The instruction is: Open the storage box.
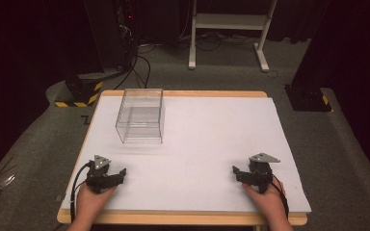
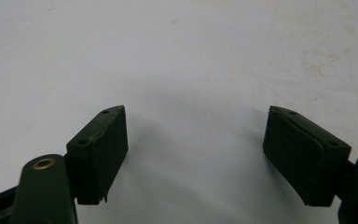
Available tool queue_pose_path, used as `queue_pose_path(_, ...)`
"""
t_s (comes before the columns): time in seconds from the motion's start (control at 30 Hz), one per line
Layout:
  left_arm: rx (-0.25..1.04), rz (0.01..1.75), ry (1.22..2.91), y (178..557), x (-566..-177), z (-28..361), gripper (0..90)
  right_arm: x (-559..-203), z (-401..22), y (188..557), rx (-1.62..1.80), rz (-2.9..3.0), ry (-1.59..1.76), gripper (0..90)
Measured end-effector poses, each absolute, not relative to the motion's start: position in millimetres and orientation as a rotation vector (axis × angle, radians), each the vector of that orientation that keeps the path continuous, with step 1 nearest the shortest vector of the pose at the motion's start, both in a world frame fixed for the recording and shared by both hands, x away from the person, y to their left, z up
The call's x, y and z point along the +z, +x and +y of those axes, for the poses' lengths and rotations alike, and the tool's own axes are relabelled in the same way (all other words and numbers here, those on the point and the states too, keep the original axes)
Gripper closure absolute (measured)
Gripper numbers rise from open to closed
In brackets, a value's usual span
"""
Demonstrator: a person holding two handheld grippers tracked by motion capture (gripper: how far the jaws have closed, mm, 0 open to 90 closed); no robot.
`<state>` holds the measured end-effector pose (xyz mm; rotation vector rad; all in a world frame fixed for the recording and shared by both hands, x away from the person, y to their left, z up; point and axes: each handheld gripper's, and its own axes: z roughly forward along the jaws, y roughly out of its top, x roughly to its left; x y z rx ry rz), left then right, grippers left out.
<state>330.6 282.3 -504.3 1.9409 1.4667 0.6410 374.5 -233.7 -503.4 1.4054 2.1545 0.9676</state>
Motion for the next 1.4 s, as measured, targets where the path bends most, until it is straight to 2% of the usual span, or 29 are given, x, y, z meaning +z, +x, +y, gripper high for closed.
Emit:
queue_pose_path(0.43,0.652,1.398,1.897,324.0,-488.6,272.9,31.7,-503.4,-233.6,374.5,0.967,2.154,1.405,21.8)
queue_pose_path(0.73,0.611,1.361,1.87,322.6,-478.5,261.4,31.8,-503.4,-233.7,374.5,0.968,2.154,1.406,21.8)
queue_pose_path(1.4,0.662,1.335,1.837,348.0,-465.7,238.2,29.3,-503.4,-233.7,374.5,0.968,2.155,1.405,21.7)
